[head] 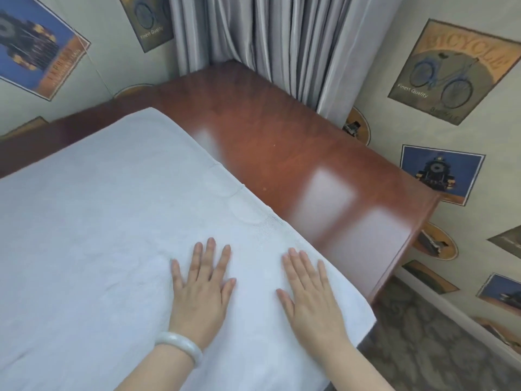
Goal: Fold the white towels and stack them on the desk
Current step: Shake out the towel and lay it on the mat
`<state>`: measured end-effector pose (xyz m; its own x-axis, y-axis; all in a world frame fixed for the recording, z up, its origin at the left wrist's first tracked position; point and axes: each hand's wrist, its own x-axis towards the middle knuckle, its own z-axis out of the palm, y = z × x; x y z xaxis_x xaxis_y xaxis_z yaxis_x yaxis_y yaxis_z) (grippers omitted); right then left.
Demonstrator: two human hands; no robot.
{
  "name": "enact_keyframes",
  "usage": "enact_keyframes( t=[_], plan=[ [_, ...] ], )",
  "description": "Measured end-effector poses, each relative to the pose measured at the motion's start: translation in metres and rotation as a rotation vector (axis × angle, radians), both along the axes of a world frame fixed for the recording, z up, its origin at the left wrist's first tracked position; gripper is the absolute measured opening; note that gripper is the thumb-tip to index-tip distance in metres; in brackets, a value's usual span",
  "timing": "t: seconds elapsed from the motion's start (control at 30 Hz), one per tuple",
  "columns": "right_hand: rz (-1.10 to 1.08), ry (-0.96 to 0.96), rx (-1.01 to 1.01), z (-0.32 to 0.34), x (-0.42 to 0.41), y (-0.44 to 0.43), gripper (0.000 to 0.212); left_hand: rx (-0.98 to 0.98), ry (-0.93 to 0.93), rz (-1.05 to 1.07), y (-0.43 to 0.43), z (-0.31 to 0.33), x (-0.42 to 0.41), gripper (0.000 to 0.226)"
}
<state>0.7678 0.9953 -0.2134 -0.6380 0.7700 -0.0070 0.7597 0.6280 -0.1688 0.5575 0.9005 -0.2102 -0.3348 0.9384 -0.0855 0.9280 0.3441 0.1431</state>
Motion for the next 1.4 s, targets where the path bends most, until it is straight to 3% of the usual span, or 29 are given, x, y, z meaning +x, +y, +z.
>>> enact_keyframes(
  t=[0.13,0.2,0.33,0.47,0.67,0.83,0.9,1.0,1.1,1.27,1.4],
  plan=[
    [-0.295,-0.136,0.044,-0.002,0.052,0.027,0.083,-0.054,0.034,0.231,-0.095,-0.003,-0.033,0.062],
    [-0.284,-0.086,0.079,0.008,0.037,0.033,0.091,-0.084,0.018,0.420,-0.136,0.002,-0.049,0.063],
    [0.134,0.130,0.064,0.028,-0.069,0.003,0.067,-0.209,-0.071,0.772,-0.189,0.011,-0.071,0.068],
    [0.477,0.047,0.020,0.018,-0.166,-0.036,0.062,-0.239,-0.088,0.962,-0.219,0.016,-0.078,0.082],
    [0.470,-0.149,0.021,-0.011,-0.205,-0.028,0.068,-0.227,-0.076,0.964,-0.224,0.008,-0.083,0.066],
    [0.452,-0.143,-0.044,0.005,-0.208,-0.028,0.067,-0.143,-0.056,0.976,-0.229,0.011,-0.088,0.068],
    [0.444,-0.045,-0.036,0.012,-0.218,-0.021,0.070,-0.098,-0.053,0.989,-0.234,0.017,-0.100,0.076],
    [0.461,0.047,0.017,0.020,-0.256,-0.004,0.063,-0.056,-0.061,0.993,-0.235,0.022,-0.135,0.079],
    [0.494,-0.046,-0.027,0.028,-0.307,0.012,0.063,-0.087,-0.094,0.994,-0.221,0.028,-0.184,0.064],
    [0.544,-0.200,0.004,0.027,-0.381,0.022,0.066,-0.121,-0.092,0.890,-0.177,0.023,-0.248,0.064],
    [0.426,-0.213,-0.054,0.015,-0.407,0.038,0.068,-0.136,-0.043,0.924,-0.157,0.006,-0.278,0.067]
  ],
)
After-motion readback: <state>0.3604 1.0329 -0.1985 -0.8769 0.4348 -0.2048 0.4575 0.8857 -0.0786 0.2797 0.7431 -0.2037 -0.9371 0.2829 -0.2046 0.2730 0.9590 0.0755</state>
